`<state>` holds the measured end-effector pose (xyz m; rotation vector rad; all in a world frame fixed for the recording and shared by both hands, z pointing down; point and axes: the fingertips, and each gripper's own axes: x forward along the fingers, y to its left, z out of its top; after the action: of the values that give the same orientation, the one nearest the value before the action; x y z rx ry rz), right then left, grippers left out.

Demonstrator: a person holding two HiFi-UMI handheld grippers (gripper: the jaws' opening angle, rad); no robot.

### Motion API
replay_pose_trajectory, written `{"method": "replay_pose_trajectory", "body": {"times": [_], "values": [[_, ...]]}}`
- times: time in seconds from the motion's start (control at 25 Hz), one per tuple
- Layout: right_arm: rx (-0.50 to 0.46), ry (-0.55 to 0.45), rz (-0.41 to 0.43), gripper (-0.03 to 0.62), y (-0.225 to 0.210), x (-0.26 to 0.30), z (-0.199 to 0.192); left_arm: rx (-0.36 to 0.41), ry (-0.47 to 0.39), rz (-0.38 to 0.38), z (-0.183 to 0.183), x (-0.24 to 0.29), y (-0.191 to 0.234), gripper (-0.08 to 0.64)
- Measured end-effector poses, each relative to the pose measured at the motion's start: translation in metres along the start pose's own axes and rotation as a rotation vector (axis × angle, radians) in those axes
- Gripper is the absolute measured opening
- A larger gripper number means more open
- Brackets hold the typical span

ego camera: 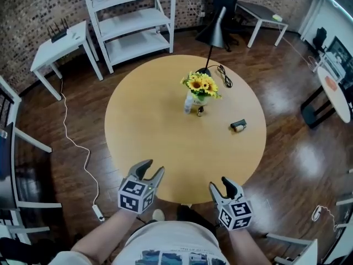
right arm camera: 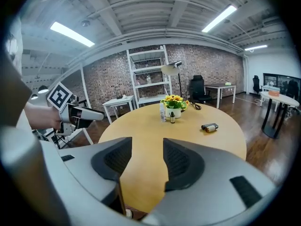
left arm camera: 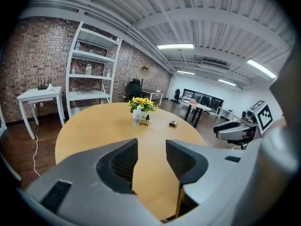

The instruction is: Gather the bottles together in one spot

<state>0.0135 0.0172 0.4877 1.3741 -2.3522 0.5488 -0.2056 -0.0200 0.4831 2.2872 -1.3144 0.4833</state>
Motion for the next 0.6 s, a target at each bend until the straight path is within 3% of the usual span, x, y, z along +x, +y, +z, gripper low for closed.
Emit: {"method": "replay_pose_trajectory", "body": {"times": [0.32,0.6], "values": [[0.011,-0.001,-0.047,0.232,0.056,-0.041,-0.022,-0.018,0.048,-0.066,-0.046,-0.077,-0.024,0.163],[0.027,0.004,-0.096,0.232,0.060,-0.058,-0.038,-0.041,0.032,-0.076,-0.061,-0.092,-0.020,0.181]]}}
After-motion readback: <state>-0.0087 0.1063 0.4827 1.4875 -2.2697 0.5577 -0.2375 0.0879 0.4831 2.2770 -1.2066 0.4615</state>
